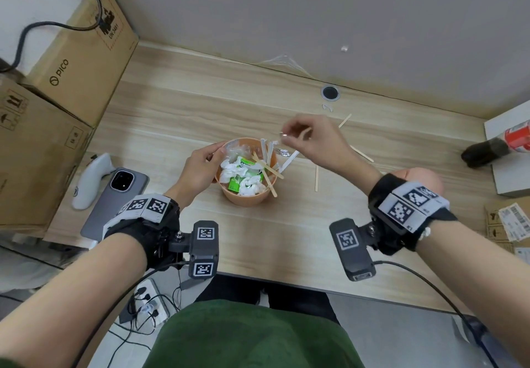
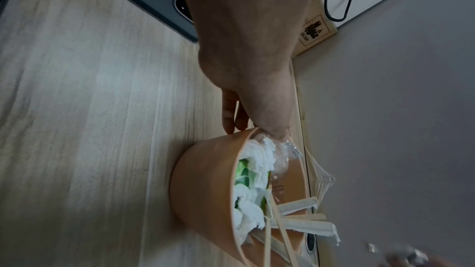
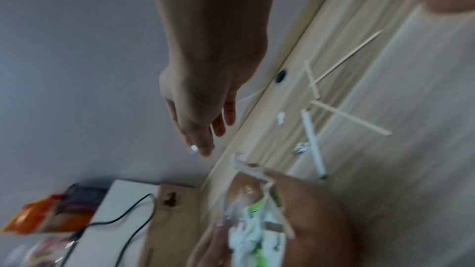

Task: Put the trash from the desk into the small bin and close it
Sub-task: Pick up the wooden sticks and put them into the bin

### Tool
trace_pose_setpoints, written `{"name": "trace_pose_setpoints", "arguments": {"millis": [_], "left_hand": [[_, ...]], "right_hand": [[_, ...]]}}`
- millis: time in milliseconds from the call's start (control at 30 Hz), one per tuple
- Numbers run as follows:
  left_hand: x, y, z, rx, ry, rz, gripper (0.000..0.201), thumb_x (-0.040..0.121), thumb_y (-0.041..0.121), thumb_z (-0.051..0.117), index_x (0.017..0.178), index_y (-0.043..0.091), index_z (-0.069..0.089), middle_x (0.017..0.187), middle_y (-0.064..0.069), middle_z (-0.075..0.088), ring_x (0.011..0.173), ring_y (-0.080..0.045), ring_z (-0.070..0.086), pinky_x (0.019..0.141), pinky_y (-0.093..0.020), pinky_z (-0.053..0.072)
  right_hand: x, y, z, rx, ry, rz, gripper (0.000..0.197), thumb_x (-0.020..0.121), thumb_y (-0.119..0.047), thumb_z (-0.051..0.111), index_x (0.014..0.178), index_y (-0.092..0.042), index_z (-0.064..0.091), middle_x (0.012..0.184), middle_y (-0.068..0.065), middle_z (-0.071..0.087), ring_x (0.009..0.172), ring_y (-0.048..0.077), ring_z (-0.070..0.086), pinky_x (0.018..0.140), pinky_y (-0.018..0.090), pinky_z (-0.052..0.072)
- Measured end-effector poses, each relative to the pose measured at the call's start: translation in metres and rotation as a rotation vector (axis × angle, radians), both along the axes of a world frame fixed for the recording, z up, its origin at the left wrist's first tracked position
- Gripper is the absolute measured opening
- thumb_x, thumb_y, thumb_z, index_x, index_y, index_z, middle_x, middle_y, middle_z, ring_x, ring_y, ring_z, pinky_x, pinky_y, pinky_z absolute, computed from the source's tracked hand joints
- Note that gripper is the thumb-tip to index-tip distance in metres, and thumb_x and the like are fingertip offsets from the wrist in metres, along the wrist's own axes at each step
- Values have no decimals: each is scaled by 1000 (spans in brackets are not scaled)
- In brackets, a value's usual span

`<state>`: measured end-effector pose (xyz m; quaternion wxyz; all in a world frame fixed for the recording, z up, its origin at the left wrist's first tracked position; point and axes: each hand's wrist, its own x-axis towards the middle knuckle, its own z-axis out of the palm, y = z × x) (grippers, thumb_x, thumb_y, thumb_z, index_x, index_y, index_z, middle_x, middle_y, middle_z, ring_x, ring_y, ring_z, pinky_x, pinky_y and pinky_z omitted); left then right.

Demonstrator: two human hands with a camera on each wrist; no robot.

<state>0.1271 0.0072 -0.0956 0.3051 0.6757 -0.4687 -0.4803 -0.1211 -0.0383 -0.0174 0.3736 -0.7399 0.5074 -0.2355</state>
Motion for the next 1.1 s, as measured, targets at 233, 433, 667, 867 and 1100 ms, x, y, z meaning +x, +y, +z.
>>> {"name": "trace_pose_setpoints", "arguments": {"millis": [233, 433, 667, 867, 1100], "left_hand": [[8, 0, 13, 4, -25, 14, 26, 100, 30, 51, 120, 32, 68, 78, 5, 61, 79, -17, 59, 73, -38, 58], [22, -5, 15, 38, -32, 66, 25, 98, 28, 54, 117, 32, 69, 83, 9, 65, 83, -18, 62, 77, -40, 58], [25, -15, 18, 34, -37, 67, 23, 97, 32, 54, 94, 52, 66, 81, 13, 65, 81, -17, 59, 74, -29, 50], [23, -25, 23, 37, -32, 86, 29, 97, 30, 54, 90, 55, 66, 92, 12, 71, 85, -17, 64, 77, -30, 52], [25, -35, 22, 31, -62, 98, 25, 96, 30, 57, 96, 51, 70, 99, 22, 72, 99, -11, 68, 92, -37, 54]], "right_hand": [[13, -24, -7, 73, 107, 265, 18, 90, -10, 55, 101, -18, 68, 100, -7, 66, 83, 3, 56, 71, 6, 40], [-36, -41, -77, 307, 388, -20, 33, 89, -4, 51, 121, -7, 59, 117, 9, 57, 99, 22, 54, 92, 30, 42], [-44, -61, -125, 386, 447, -6, 36, 87, -11, 61, 122, -14, 54, 128, 12, 40, 112, 27, 49, 82, 22, 37], [-60, -106, -131, 357, 438, -165, 68, 84, -9, 62, 144, 0, 30, 149, 18, 27, 140, 30, 28, 112, 33, 26], [-67, -150, -141, 365, 378, -263, 62, 81, -14, 52, 139, -1, 31, 151, 20, 22, 142, 33, 19, 116, 42, 22]]}}
